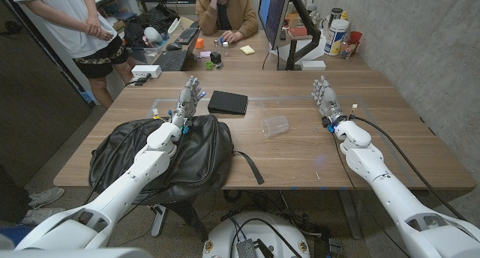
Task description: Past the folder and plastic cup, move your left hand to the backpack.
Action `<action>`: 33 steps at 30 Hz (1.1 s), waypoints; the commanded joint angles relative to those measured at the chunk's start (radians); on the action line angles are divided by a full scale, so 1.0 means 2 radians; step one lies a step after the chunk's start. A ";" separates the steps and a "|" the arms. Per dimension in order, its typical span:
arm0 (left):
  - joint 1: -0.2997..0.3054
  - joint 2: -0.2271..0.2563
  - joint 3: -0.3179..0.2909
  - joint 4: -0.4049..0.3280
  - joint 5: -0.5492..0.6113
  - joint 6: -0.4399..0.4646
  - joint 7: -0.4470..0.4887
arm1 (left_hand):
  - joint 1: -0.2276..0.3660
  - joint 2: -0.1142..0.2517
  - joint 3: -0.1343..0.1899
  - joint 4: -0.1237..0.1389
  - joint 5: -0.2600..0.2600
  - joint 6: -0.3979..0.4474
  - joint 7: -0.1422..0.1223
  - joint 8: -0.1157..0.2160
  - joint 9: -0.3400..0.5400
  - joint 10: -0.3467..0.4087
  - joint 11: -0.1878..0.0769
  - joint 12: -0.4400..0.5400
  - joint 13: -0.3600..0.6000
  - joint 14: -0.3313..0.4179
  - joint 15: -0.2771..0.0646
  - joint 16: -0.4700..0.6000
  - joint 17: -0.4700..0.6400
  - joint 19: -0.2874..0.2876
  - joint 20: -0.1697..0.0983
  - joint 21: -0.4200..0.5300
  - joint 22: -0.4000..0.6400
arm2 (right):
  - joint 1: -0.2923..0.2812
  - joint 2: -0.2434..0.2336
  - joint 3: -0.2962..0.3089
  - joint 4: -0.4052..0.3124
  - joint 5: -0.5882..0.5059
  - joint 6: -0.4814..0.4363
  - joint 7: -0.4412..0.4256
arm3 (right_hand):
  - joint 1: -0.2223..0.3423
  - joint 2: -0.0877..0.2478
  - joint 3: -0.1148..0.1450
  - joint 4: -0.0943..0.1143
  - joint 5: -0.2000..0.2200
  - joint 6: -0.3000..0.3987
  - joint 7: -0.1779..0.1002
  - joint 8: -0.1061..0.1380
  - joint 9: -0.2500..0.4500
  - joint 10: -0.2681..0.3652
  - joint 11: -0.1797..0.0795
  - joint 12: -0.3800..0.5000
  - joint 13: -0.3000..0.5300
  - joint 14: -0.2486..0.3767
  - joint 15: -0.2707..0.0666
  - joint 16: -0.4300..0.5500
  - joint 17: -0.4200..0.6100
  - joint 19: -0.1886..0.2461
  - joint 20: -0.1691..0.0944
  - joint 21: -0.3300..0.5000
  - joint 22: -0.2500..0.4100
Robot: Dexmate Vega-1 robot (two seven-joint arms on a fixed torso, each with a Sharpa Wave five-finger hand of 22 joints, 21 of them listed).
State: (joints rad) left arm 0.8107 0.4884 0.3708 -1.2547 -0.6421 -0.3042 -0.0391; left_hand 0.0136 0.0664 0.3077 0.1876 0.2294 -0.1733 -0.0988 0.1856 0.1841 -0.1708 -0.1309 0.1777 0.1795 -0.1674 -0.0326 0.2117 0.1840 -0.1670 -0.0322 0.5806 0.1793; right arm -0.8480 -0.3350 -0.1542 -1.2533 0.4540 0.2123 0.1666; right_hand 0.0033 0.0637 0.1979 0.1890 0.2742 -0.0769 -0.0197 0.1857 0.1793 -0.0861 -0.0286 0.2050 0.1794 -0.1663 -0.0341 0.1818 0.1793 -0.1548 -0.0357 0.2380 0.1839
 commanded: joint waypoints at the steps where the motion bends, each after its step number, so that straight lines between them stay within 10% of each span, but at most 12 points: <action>1: -0.005 -0.004 -0.001 0.008 0.000 -0.004 -0.003 | 0.000 0.051 0.002 0.000 0.003 -0.084 -0.003 0.004 0.001 -0.071 -0.002 0.003 0.002 -0.068 -0.044 0.002 0.003 -0.017 -0.045 0.001 0.003 | 0.005 0.035 0.040 0.010 -0.040 -0.013 0.028 | -0.002 0.062 0.005 0.000 0.001 -0.004 0.001 0.002 0.002 -0.004 0.000 0.001 0.001 -0.038 -0.012 0.003 0.002 -0.003 -0.047 0.001 0.002; 33: -0.011 -0.002 0.000 0.005 0.009 -0.013 -0.005 | 0.001 0.051 0.003 -0.001 0.003 -0.084 -0.005 0.004 0.001 -0.072 -0.001 0.004 0.002 -0.070 -0.043 0.002 0.003 -0.018 -0.047 -0.003 0.003 | 0.015 0.066 0.074 0.030 -0.074 -0.017 0.054 | -0.003 0.060 0.007 0.001 -0.002 -0.004 0.002 0.002 0.002 -0.003 0.000 0.001 0.001 -0.037 -0.012 0.003 0.002 -0.004 -0.046 -0.002 0.002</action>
State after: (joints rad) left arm 0.7923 0.4809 0.3696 -1.2373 -0.6320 -0.3244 -0.0511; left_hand 0.0136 0.0663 0.3076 0.1875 0.2294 -0.1679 -0.1038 0.1856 0.1839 -0.1706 -0.1304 0.1817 0.1793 -0.1673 -0.0325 0.2118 0.1838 -0.1669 -0.0321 0.5766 0.1791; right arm -0.8238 -0.2196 -0.0232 -1.2056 0.3224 0.1791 0.2607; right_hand 0.0033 0.0636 0.2059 0.1890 0.2742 -0.0768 -0.0197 0.1856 0.1791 -0.0860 -0.0286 0.2050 0.1791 -0.1662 -0.0341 0.1817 0.1791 -0.1547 -0.0357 0.2380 0.1837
